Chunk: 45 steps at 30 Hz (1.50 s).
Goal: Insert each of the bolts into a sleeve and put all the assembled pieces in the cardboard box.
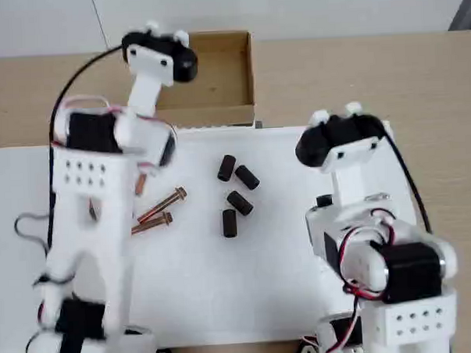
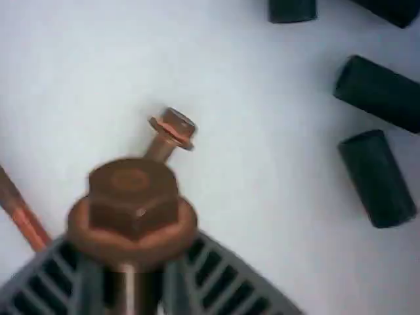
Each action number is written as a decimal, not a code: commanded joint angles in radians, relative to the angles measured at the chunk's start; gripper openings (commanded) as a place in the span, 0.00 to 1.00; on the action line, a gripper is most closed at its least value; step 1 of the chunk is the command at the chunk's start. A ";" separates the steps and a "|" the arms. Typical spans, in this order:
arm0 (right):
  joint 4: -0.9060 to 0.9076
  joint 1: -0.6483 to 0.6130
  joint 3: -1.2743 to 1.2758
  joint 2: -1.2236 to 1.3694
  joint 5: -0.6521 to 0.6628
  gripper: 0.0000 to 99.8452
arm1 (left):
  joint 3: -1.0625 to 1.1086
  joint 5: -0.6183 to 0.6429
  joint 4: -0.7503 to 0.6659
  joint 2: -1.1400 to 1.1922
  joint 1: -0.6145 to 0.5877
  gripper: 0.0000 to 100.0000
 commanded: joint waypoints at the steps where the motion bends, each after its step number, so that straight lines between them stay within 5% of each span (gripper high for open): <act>1: -0.058 -0.002 0.049 -0.093 -0.091 0.00 | 0.122 0.120 -0.020 -0.169 0.063 0.00; 12: -0.254 -0.012 0.255 -0.269 -0.158 0.00 | 0.437 0.539 -0.270 -0.402 0.180 0.00; 16: -0.260 -0.107 0.318 -0.323 -0.158 0.00 | 0.538 0.634 -0.376 -0.477 0.224 0.00; 29: -0.421 -0.400 0.681 -0.662 -0.155 0.00 | 1.056 0.680 -0.818 -0.861 0.222 0.00; 38: -0.423 -0.575 0.786 -0.825 -0.150 0.00 | 1.162 0.813 -0.922 -1.039 0.180 0.00; 45: -0.509 -0.590 0.792 -0.819 -0.150 0.00 | 1.165 0.845 -0.944 -1.111 0.180 0.00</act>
